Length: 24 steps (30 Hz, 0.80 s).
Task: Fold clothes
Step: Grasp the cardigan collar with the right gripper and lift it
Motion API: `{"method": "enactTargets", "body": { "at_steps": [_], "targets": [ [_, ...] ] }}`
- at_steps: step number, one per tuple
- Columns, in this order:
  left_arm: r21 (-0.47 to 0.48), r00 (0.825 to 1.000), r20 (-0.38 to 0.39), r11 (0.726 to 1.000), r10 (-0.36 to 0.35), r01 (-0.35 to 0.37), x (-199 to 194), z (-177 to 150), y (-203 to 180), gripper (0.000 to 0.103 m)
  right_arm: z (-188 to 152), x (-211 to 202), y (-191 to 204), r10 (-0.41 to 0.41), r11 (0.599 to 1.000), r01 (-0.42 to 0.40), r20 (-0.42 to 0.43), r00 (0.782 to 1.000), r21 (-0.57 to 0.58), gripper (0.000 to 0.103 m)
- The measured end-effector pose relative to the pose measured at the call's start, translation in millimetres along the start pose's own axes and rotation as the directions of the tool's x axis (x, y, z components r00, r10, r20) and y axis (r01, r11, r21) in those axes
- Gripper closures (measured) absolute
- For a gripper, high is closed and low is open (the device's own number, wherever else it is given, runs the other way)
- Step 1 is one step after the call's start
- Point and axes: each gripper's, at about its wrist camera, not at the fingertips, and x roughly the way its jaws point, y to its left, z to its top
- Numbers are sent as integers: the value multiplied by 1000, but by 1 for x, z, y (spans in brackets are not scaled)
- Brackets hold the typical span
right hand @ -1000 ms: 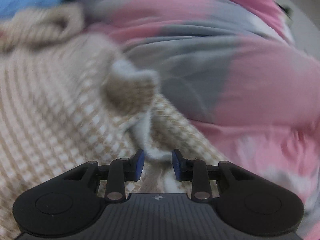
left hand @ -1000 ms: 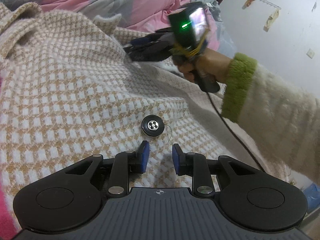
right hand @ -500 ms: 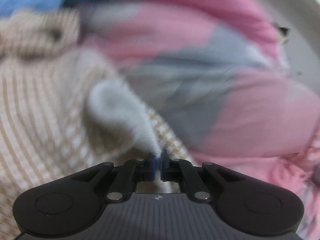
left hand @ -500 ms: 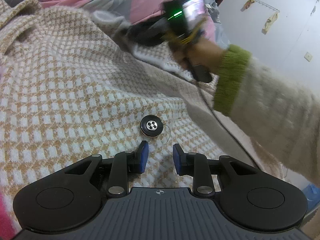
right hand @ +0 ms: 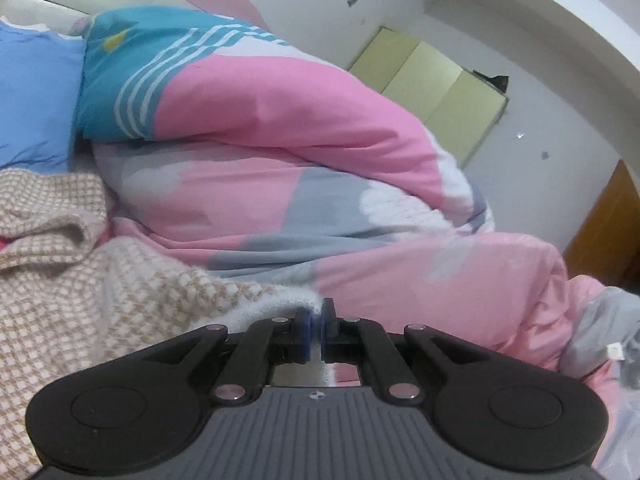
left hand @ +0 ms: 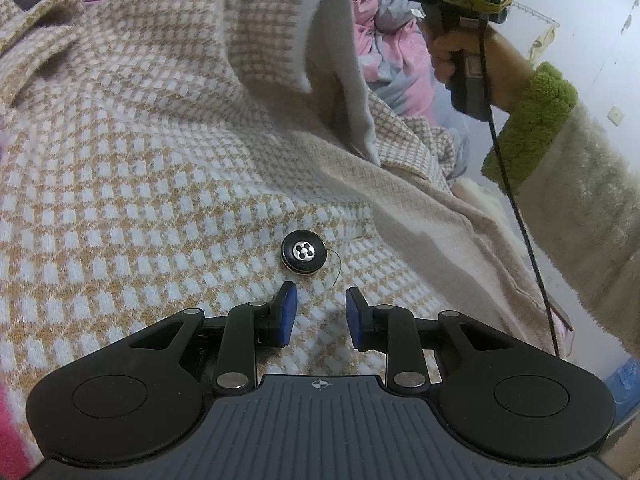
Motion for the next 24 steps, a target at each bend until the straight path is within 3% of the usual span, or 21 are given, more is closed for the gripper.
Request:
{"method": "enactTargets", "body": {
  "at_steps": [5, 7, 10, 11, 12, 15, 21, 24],
  "targets": [
    [-2, 1000, 0, 1000, -2, 2, -2, 0, 1, 77, 0, 40, 3, -47, 998, 47, -11, 999, 48, 98],
    [-3, 1000, 0, 1000, -3, 3, -2, 0, 1, 77, -3, 67, 2, -52, 994, 57, -58, 997, 96, 93],
    [-3, 1000, 1, 1000, -4, 4, -4, 0, 0, 77, -8, 100, -4, -63, 984, 85, -143, 988, 154, 76],
    [-4, 1000, 1, 1000, -4, 4, -4, 0, 0, 77, -8, 104, -9, -67, 980, 94, -155, 986, 175, 61],
    [-4, 1000, 1, 1000, -4, 4, -4, 0, 0, 77, -7, 103, -15, -66, 977, 97, -165, 984, 192, 51],
    [-3, 1000, 1, 1000, -2, 2, -5, 0, -2, 77, -7, 88, -30, -48, 975, 88, -188, 981, 206, 40],
    [0, 1000, 1, 1000, 1, -1, -3, -2, -3, 77, -19, 37, -40, -76, 989, 103, -225, 971, 110, 31],
    [2, 1000, 2, 1000, 2, -2, -4, -2, -3, 77, -21, 13, -51, -111, 977, 148, -224, 968, 153, 31]
  ]
}}
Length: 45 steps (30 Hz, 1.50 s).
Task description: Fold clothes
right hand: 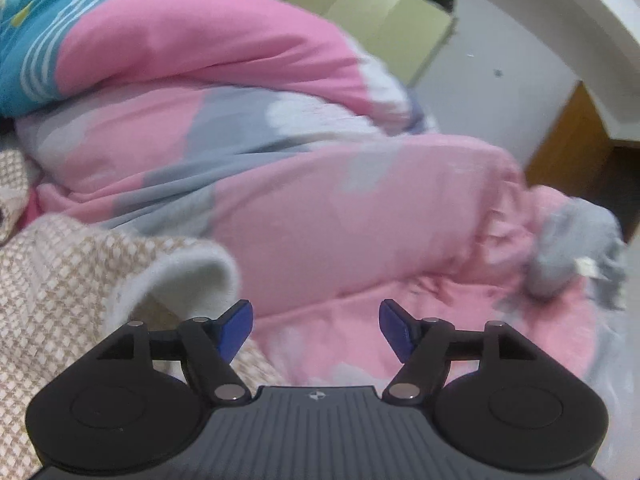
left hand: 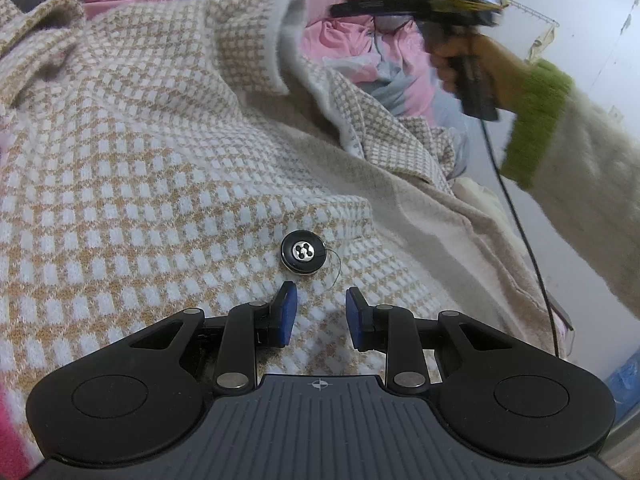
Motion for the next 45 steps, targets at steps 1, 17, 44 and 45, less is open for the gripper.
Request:
{"method": "enactTargets", "body": {
  "at_steps": [1, 17, 44, 45],
  "targets": [
    [0, 1000, 0, 1000, 0, 0, 0, 0, 0, 77, -1, -7, -5, -4, 1000, 4, 6, 1000, 30, 31],
    [-8, 1000, 3, 1000, -6, 6, 2, 0, 1, 77, -52, 39, 82, 310, 951, -309, -112, 944, 26, 96],
    [-17, 1000, 6, 1000, -12, 12, -2, -11, -2, 77, 3, 84, 86, 90, 990, -92, -29, 996, -108, 78],
    [-17, 1000, 6, 1000, -12, 12, -2, -11, -3, 77, 3, 77, 85, 103, 987, -108, -43, 994, -123, 59]
  ]
}}
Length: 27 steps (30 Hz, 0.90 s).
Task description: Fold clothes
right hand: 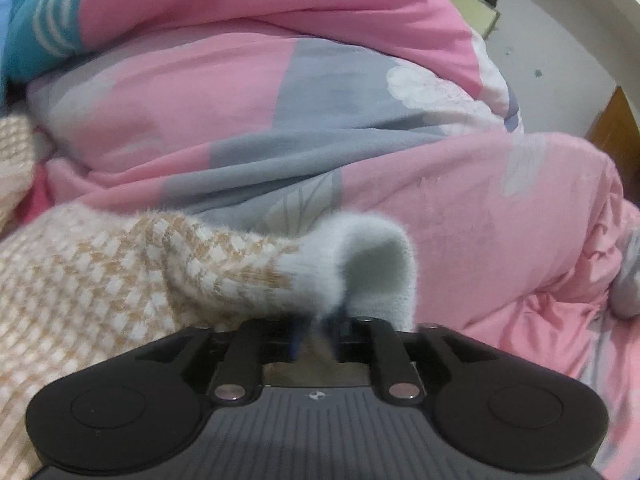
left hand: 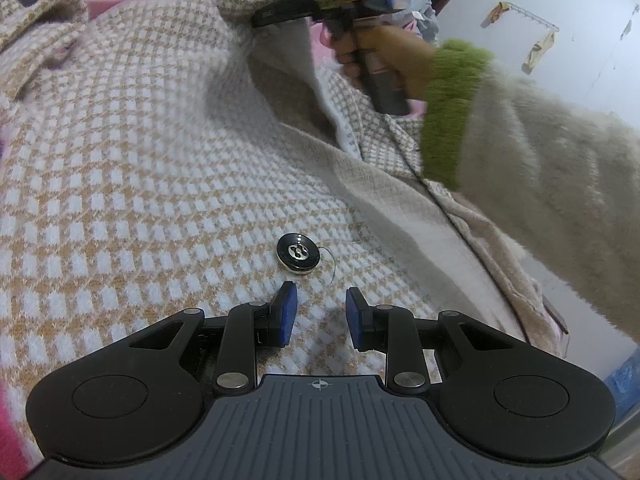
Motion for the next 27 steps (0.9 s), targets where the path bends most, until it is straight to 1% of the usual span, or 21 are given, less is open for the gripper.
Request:
{"method": "enactTargets", "body": {
  "at_steps": [3, 6, 7, 8, 10, 11, 12, 13, 15, 17, 18, 19, 21, 23, 24, 26, 27],
  "targets": [
    [-1, 1000, 0, 1000, 0, 0, 3, 2, -1, 77, -6, -26, -3, 30, 998, -32, -35, 999, -46, 46],
    [-6, 1000, 0, 1000, -2, 2, 4, 4, 0, 77, -15, -64, -13, 27, 999, -29, -47, 999, -39, 45],
    [-6, 1000, 0, 1000, -3, 3, 2, 5, 1, 77, -19, -79, -19, 25, 999, -26, -48, 999, -19, 45],
    [-6, 1000, 0, 1000, -3, 3, 2, 4, 2, 77, -23, -98, -28, 27, 999, -26, -44, 999, 22, 45],
    [-7, 1000, 0, 1000, -3, 3, 2, 6, 1, 77, -39, -148, -53, 37, 988, -33, -23, 999, 151, 43],
    [-8, 1000, 0, 1000, -4, 4, 2, 7, 1, 77, -50, -175, -65, 42, 974, -39, -8, 999, 224, 39],
    [-11, 1000, 1, 1000, -6, 6, 1, 7, 1, 77, -63, -207, -76, 47, 950, -49, 13, 999, 307, 39],
    [-15, 1000, 3, 1000, -9, 9, -1, 6, 2, 77, -78, -241, -87, 50, 919, -61, 37, 998, 390, 39],
    [-22, 1000, 7, 1000, -14, 14, -4, 6, 4, 76, -112, -309, -106, 43, 842, -78, 78, 996, 534, 38],
    [-26, 1000, 16, 1000, -12, 12, -7, 6, 5, 76, -151, -381, -118, -1, 747, -65, 99, 995, 662, 36],
    [-30, 1000, 29, 1000, -9, 10, -10, 6, 5, 75, -172, -415, -124, -26, 696, -53, 99, 995, 716, 33],
    [-35, 999, 45, 999, -6, 8, -13, 6, 4, 72, -194, -447, -128, -47, 640, -45, 98, 994, 767, 31],
    [-40, 994, 110, 999, 5, -1, -25, 5, 2, 66, -240, -503, -131, -79, 519, -41, 96, 992, 854, 27],
    [-61, 985, 175, 998, 14, -3, -43, 3, -2, 63, -285, -541, -131, -92, 391, -40, 82, 992, 920, 27],
    [-76, 982, 190, 997, 17, -2, -52, 2, -5, 63, -308, -555, -129, -93, 319, -41, 74, 993, 947, 27],
    [-107, 982, 189, 994, 18, 3, -68, -3, -14, 63, -351, -568, -121, -80, 176, -65, 80, 994, 982, 27],
    [-118, 982, 187, 993, 14, 8, -78, -8, -20, 63, -371, -566, -116, -63, 103, -86, 93, 994, 991, 26]
  ]
}}
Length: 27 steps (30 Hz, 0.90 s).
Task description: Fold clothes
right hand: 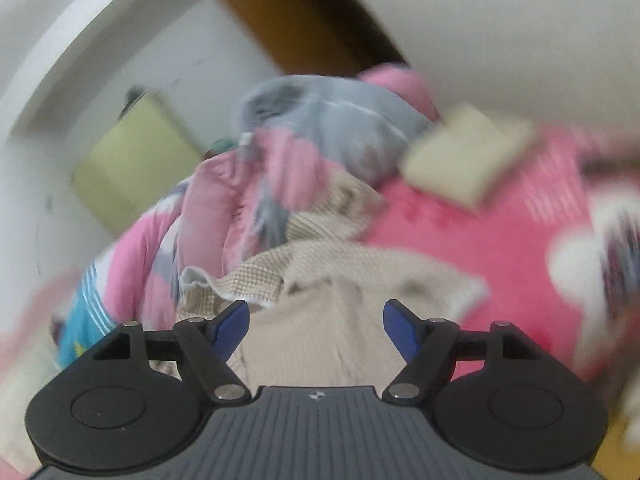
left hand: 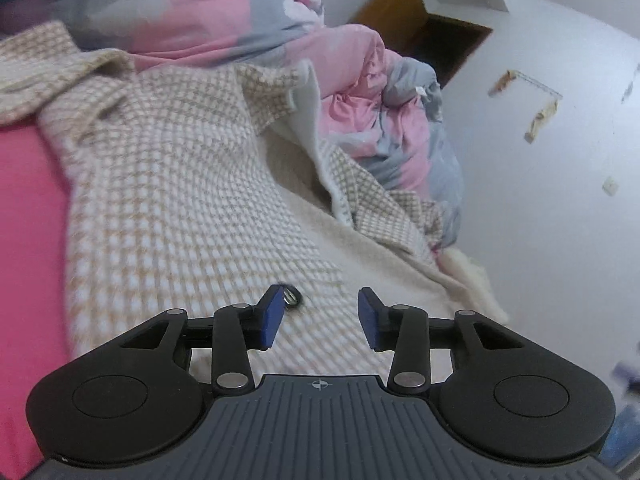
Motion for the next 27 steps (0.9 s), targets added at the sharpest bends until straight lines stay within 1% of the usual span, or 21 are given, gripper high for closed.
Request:
{"method": "enactTargets", "body": {
  "at_steps": [2, 4, 7, 8, 10, 13, 16, 19, 23, 25, 27],
  "targets": [
    [-25, 1000, -5, 1000, 1, -1, -26, -13, -10, 62, -18, 13, -32, 42, 992, -37, -45, 998, 117, 26],
    [-53, 1000, -9, 998, 15, -15, -54, -29, -17, 61, -37, 35, -57, 77, 976, -55, -99, 992, 211, 26],
    [-96, 996, -11, 992, 87, -88, -89, -57, -22, 60, -61, 78, -79, 155, 941, -88, -186, 970, 326, 27],
    [-106, 993, -7, 988, 116, -116, -101, -66, -23, 60, -68, 91, -83, 178, 931, -97, -207, 962, 351, 27],
    [-134, 985, 7, 977, 171, -168, -122, -85, -25, 60, -76, 110, -85, 205, 925, -111, -229, 952, 363, 27],
    [-173, 975, 8, 961, 222, -217, -141, -112, -29, 60, -82, 129, -85, 213, 929, -115, -255, 943, 352, 27],
    [-200, 967, -4, 947, 255, -251, -142, -132, -31, 60, -84, 138, -85, 214, 934, -116, -270, 939, 337, 27],
    [-232, 971, -21, 943, 240, -238, -130, -140, -31, 60, -88, 142, -88, 210, 938, -113, -281, 936, 327, 28],
    [-244, 974, -32, 943, 224, -225, -113, -148, -33, 61, -86, 146, -93, 228, 934, -131, -273, 934, 333, 30],
    [-260, 977, -22, 942, 214, -212, -110, -147, -33, 61, -86, 147, -96, 237, 930, -140, -264, 935, 339, 31],
    [-278, 979, -10, 940, 204, -198, -107, -147, -32, 64, -86, 148, -99, 245, 926, -147, -256, 935, 348, 33]
  ]
}}
